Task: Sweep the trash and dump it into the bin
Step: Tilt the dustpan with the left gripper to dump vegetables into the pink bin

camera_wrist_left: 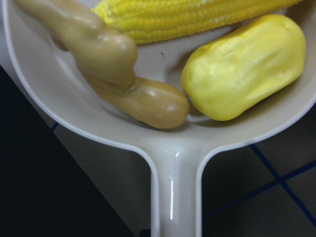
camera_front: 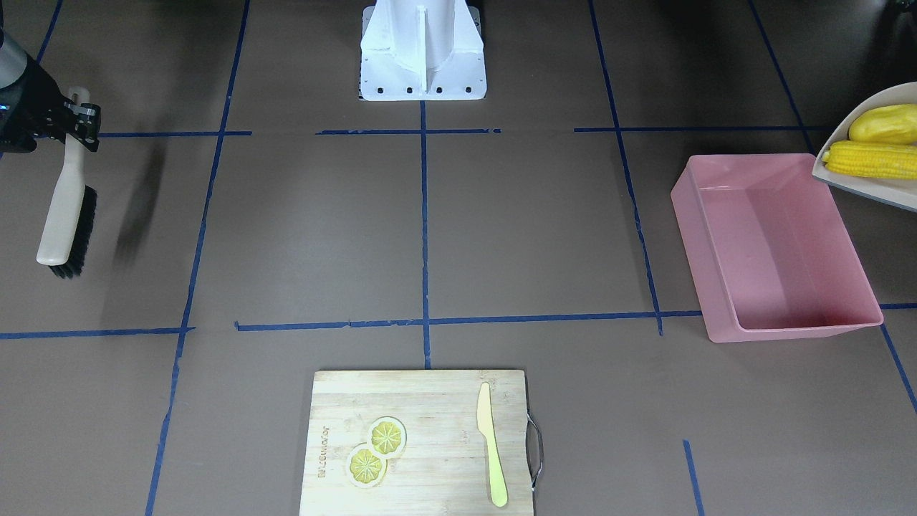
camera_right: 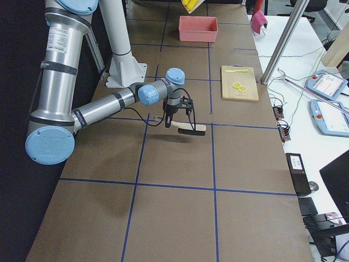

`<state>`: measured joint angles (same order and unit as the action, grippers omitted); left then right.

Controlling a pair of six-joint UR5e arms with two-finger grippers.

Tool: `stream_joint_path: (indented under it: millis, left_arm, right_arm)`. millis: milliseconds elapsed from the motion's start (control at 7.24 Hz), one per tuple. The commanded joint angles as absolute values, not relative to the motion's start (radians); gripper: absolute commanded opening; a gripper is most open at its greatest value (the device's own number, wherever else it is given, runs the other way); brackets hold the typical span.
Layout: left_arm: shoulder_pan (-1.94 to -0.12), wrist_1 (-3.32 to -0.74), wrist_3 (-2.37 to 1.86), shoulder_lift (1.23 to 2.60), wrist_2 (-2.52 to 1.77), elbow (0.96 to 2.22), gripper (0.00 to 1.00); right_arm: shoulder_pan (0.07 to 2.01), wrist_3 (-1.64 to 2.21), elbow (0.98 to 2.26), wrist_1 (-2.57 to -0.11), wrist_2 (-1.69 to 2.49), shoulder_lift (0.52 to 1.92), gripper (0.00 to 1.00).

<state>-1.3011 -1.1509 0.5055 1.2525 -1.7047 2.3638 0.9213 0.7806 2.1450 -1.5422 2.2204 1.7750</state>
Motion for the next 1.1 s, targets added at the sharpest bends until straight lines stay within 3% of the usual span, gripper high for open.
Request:
stream_joint_path:
  millis: [0,414,966]
  left_arm:
    - [-1.241,-1.012,0.506,1.305,-1.588,2.393,0.00]
    - [-1.207,-0.839,0.508,1.408,-1.555,2.434,0.00]
    - [-1.207,-0.836,0.512,1.449,-1.580,2.437,0.00]
  right_arm:
    - [0.923,0.782,2.109,-1.457,2.249,1.799,0.03]
    - [0.923,0.781,2.105,-1.457,2.249,1.799,0.03]
    - [0.923,0.784,2.065,-1.357,2.247,1.827,0.03]
